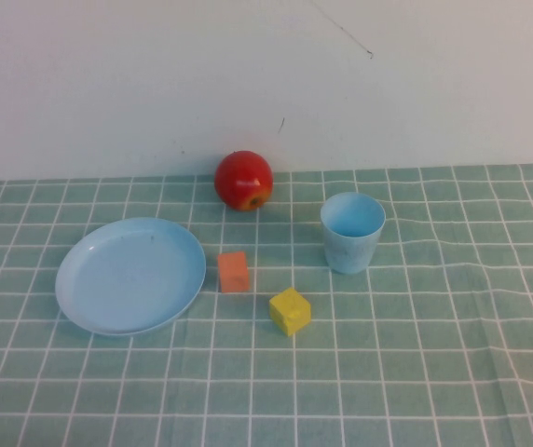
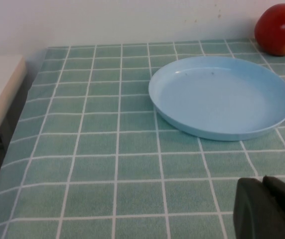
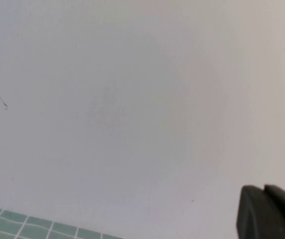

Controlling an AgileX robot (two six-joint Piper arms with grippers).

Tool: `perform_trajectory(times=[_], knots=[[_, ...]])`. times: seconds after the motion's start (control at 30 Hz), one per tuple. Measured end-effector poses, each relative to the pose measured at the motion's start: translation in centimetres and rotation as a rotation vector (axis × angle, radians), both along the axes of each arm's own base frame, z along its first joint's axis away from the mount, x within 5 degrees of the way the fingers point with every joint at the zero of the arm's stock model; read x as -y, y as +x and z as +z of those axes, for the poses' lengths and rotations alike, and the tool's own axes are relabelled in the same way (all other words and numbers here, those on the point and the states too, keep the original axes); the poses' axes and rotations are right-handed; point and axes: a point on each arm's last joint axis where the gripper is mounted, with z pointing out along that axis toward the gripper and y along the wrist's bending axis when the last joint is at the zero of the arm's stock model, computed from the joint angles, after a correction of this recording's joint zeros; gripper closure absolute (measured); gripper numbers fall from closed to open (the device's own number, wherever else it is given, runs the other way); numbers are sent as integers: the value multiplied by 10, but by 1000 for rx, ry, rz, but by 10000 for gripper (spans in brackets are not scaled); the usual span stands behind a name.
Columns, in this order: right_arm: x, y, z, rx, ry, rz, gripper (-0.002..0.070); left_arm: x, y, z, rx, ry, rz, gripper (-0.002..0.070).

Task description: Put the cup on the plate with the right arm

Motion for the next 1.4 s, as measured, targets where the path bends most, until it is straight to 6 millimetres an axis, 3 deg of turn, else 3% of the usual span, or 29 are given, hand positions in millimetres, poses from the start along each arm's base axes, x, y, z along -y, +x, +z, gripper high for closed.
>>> perform_trajectory(times=[0.53,0.77,0.9,1.1,1.4], knots=[[0,-6,20,173,9,5,678,0,0,0,-4,1,0,678],[-1,-22,72,85,29,4,678,0,0,-1,-6,1,0,678],[-1,-22,98,-61,71,14,678,0,0,-1,-6,1,0,678],[-7,5,124,-318,84,80,678,0,0,0,-6,1,0,678],[-31,85,128,-584,9,425,678,0,0,-1,-7,1,-1,678]])
